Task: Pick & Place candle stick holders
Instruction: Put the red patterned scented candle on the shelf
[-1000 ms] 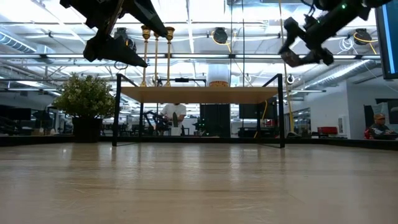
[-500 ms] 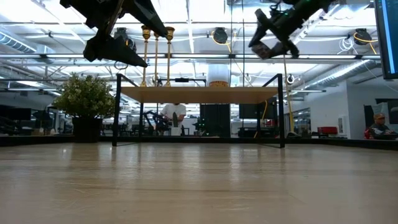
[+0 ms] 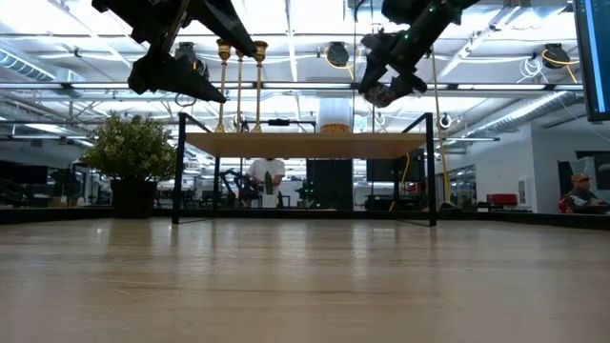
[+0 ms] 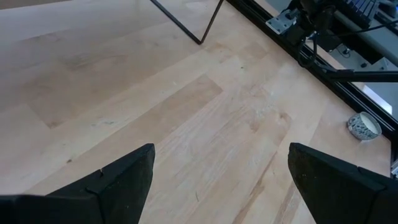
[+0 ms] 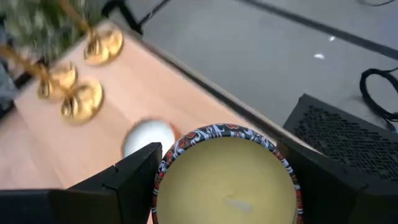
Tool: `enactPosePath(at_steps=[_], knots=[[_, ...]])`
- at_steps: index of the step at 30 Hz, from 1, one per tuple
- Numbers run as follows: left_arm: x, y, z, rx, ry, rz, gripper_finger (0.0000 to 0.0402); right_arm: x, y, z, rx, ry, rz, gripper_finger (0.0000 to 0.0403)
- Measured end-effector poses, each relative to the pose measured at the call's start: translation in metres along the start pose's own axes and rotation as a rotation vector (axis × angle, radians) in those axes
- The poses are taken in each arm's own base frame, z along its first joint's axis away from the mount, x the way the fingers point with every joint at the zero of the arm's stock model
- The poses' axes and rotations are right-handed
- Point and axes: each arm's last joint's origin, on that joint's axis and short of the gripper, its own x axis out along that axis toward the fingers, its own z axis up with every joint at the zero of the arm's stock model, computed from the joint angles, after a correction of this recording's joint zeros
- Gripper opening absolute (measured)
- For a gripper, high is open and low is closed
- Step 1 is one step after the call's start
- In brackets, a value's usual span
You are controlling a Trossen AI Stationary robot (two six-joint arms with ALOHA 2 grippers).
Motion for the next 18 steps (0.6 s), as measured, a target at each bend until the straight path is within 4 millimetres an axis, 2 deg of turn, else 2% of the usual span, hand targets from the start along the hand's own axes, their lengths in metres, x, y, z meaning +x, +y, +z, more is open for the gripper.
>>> enactPosePath(at_steps=[6, 18], knots=[[0.000, 0.000, 0.000, 0.000, 0.000, 0.000, 0.0365, 0.021, 0.002, -0.009, -0.138, 0.122, -0.006, 0.0290], [0.000, 0.000, 0.000, -0.011, -0.001, 0.000, 0.0365, 0.027, 0.005, -0.014, -0.318, 0.165, 0.005, 0.0290]])
